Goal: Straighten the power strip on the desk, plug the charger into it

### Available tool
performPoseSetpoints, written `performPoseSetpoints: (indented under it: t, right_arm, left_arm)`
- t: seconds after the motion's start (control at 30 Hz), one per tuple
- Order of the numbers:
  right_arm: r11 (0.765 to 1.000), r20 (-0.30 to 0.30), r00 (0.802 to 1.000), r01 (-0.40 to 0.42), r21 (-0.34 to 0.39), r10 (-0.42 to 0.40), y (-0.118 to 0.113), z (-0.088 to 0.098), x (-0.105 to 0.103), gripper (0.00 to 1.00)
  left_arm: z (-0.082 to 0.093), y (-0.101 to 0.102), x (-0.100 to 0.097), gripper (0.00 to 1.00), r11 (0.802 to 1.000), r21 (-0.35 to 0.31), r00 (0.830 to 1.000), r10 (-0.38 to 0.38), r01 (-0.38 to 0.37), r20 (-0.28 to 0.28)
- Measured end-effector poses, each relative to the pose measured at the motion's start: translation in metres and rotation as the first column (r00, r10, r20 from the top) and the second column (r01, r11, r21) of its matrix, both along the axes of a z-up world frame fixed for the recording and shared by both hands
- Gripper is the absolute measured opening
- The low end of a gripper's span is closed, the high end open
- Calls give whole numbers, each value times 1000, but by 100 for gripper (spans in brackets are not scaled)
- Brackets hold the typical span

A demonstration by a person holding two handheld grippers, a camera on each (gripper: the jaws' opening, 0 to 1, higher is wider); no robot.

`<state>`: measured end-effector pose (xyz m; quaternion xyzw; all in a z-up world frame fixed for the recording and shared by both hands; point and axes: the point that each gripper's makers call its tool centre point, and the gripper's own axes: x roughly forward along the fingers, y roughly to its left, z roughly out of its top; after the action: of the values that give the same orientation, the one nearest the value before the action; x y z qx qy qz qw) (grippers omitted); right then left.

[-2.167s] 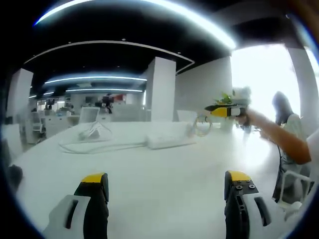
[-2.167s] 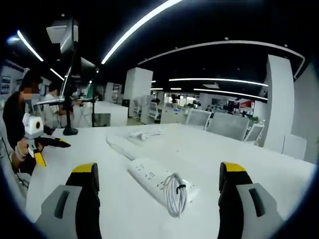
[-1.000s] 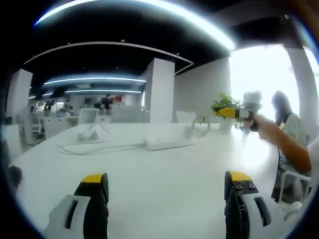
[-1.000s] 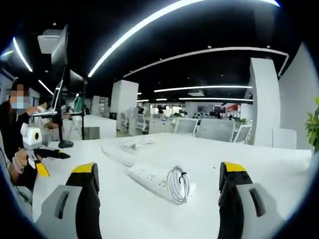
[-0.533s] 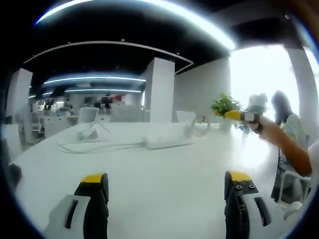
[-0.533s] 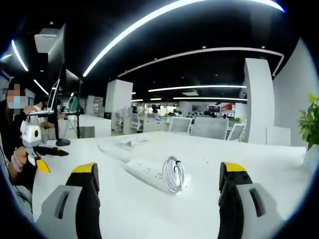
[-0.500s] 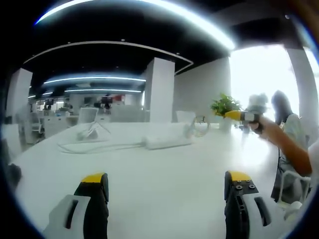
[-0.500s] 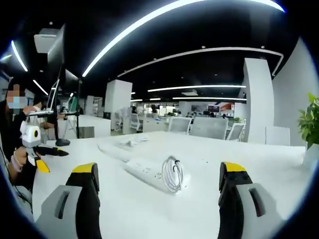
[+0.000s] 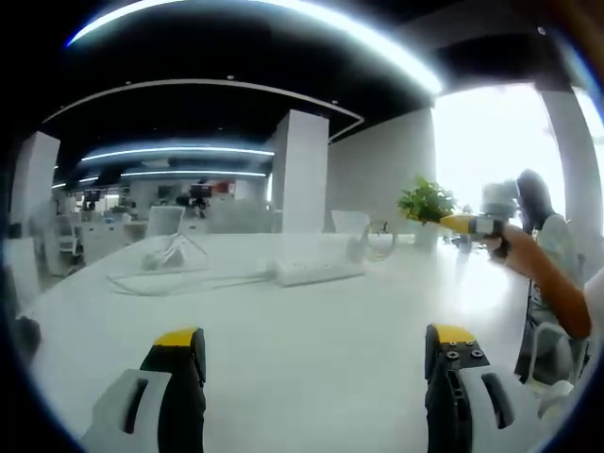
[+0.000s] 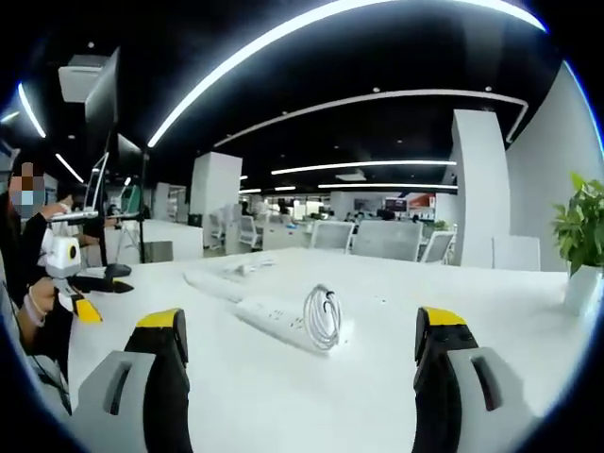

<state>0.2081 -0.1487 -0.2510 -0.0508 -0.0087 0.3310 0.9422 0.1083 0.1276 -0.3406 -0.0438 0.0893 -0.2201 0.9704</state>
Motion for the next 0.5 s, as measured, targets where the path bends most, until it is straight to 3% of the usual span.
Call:
performPoseSetpoints:
  t: [0.5]
  right_arm:
    - [999, -3, 999, 37, 5, -37, -19, -14, -15, 100]
  left_arm:
    - [4, 0, 1, 99, 1000, 7, 1000, -10, 10, 8]
